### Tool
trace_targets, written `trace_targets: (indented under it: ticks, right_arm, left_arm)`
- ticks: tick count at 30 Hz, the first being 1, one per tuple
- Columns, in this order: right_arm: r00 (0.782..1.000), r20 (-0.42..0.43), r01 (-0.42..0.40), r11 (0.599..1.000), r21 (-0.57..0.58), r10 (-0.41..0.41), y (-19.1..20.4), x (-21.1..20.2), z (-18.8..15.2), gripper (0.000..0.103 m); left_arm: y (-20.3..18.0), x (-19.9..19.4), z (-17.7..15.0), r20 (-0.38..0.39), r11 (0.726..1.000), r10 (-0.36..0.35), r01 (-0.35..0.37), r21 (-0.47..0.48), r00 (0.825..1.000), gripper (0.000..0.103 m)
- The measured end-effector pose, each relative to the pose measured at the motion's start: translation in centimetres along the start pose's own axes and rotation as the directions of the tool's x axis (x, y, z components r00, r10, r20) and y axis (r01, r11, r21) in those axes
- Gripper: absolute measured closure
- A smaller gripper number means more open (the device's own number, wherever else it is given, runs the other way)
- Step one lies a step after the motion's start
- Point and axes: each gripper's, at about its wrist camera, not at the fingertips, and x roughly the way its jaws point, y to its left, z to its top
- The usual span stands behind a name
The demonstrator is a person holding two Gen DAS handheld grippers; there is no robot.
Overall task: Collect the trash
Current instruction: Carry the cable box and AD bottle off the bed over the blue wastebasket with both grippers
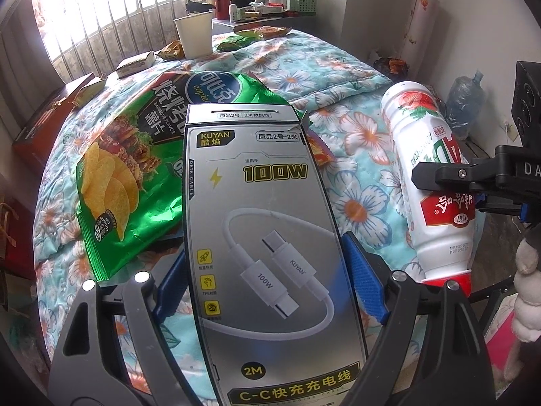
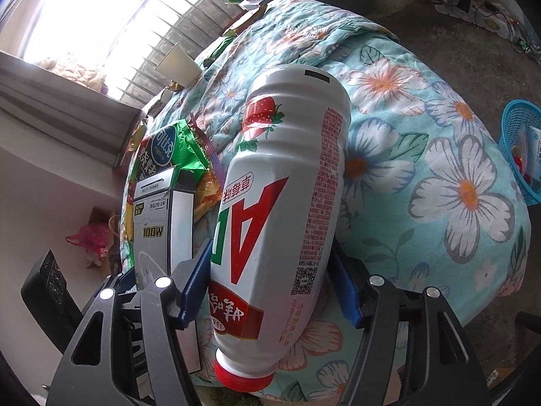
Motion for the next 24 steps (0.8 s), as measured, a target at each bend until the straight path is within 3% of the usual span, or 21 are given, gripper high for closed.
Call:
trace_targets:
  ticks: [14, 24]
  right_arm:
    - [0.99, 0.114, -0.087, 0.996, 0.036, 0.082, -2.7, -5.7, -0.4, 0.04]
    - [0.961, 0.271, -0.091, 0.99, 0.103, 0.06, -7.8, -12.6, -2.0, 0.04]
  left_arm:
    - [-2.5, -3.5, 0.7, 0.084, 0.998, 0.009, -0.014, 0.057, 0.996, 0.024]
    - [-7.9, -4.4, 2.7, 0.135, 0.987, -0.027, 0.005, 0.163, 0.99, 0.024]
